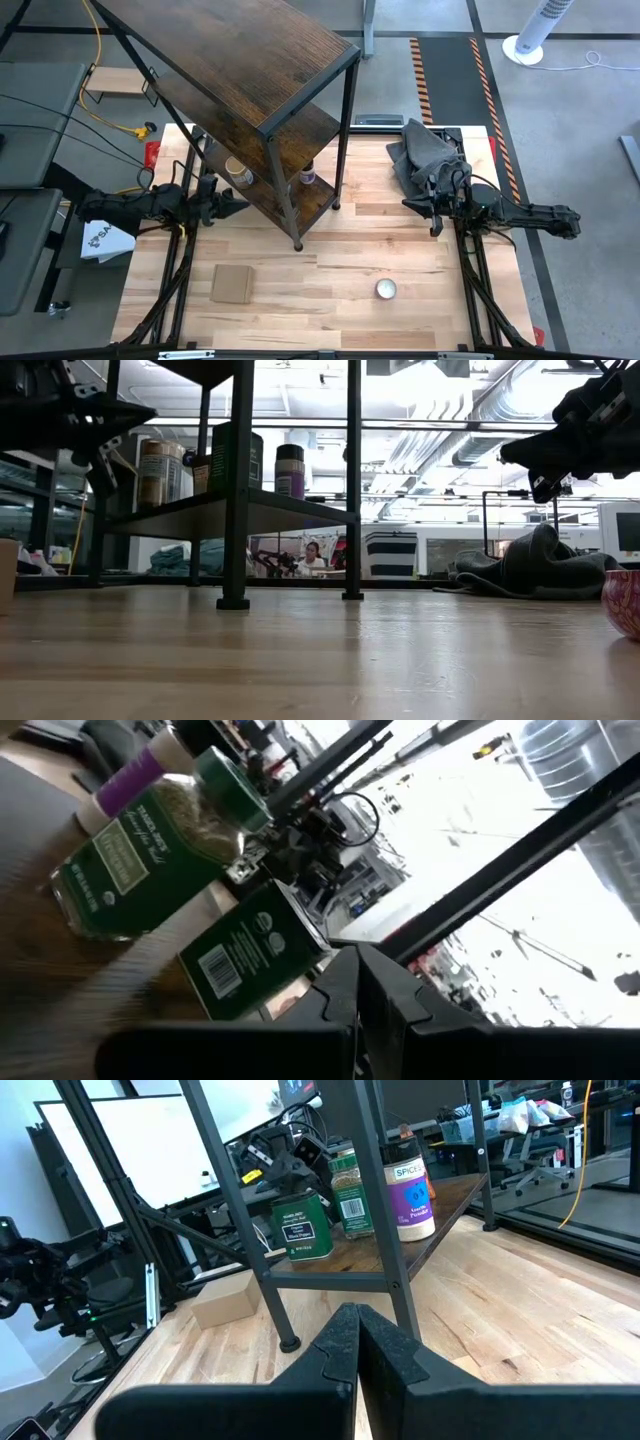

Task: Shelf spices
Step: Adjust the shelf

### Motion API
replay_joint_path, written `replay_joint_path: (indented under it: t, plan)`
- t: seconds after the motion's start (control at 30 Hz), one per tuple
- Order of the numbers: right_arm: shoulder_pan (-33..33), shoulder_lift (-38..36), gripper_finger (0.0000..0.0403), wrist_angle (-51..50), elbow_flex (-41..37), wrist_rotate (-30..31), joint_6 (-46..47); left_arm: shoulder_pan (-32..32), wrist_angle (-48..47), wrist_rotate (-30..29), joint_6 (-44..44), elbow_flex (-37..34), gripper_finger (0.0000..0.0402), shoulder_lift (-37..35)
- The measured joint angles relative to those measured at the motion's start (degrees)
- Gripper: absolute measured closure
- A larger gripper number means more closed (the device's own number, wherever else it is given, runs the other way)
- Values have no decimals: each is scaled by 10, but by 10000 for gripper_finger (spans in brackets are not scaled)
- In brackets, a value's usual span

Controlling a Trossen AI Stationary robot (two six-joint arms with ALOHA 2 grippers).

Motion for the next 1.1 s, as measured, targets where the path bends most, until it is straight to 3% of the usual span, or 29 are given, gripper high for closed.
replay_joint_path:
  t: [0.7, 0.83, 0.93, 1.0, 1.1]
  plan:
    - [0, 0, 402, 0, 0, 0, 0, 0, 0, -2, 51, 0, 401, 0]
    - [0, 0, 402, 0, 0, 0, 0, 0, 102, 13, 42, 0, 401, 0]
    - [0, 0, 402, 0, 0, 0, 0, 0, 154, 6, 86, 33, 401, 0]
    - [0, 0, 402, 0, 0, 0, 0, 0, 101, -21, 127, 74, 401, 0]
    - [0, 0, 402, 0, 0, 0, 0, 0, -77, -94, 165, 158, 401, 5]
